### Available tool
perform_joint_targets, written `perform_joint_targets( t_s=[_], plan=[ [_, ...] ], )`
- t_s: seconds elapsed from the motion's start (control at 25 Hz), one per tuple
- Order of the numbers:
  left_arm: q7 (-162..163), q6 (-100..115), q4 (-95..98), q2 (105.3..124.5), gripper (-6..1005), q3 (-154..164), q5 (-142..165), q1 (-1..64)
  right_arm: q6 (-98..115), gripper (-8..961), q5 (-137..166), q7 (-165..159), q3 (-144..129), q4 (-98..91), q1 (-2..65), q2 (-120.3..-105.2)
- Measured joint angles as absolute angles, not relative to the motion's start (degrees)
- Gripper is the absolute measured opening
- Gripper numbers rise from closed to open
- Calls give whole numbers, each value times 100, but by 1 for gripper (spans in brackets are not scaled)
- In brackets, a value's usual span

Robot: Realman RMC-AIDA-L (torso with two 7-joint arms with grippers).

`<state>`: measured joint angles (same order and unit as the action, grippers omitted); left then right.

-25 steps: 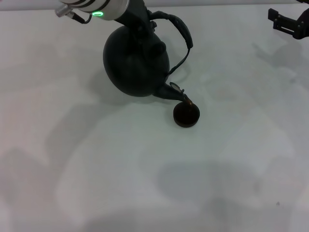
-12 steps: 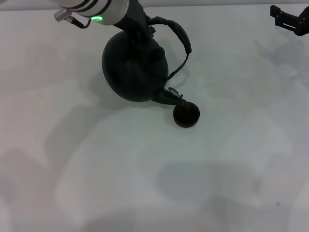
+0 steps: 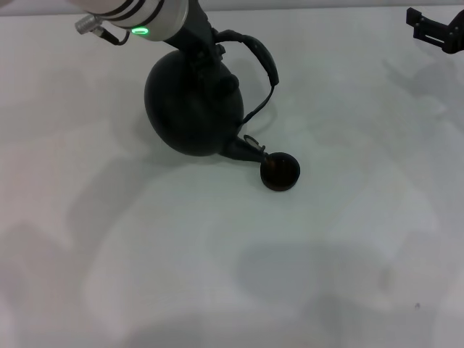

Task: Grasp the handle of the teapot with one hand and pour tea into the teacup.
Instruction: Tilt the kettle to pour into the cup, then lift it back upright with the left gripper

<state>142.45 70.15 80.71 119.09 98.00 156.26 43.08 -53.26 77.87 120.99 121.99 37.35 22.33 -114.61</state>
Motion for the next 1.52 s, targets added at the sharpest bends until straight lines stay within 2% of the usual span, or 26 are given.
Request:
perform_joint_targets(
  t_s=[1.0,1.2,1.52],
  plan=[
    [14328,6935,8082,11909,149,9796,15634,4236,-5261,864,7787,12105,12199,3667,2234,-11461],
    [14502,6762,8249,11917,149,9800,15580,3971,-5248,864,7787,12109,12199,3643,2241,-11461],
    [14735,6367,8757,11926,147,9804,15389,3193,-5219,864,7787,12102,12199,3638,2258,-11460]
  ],
)
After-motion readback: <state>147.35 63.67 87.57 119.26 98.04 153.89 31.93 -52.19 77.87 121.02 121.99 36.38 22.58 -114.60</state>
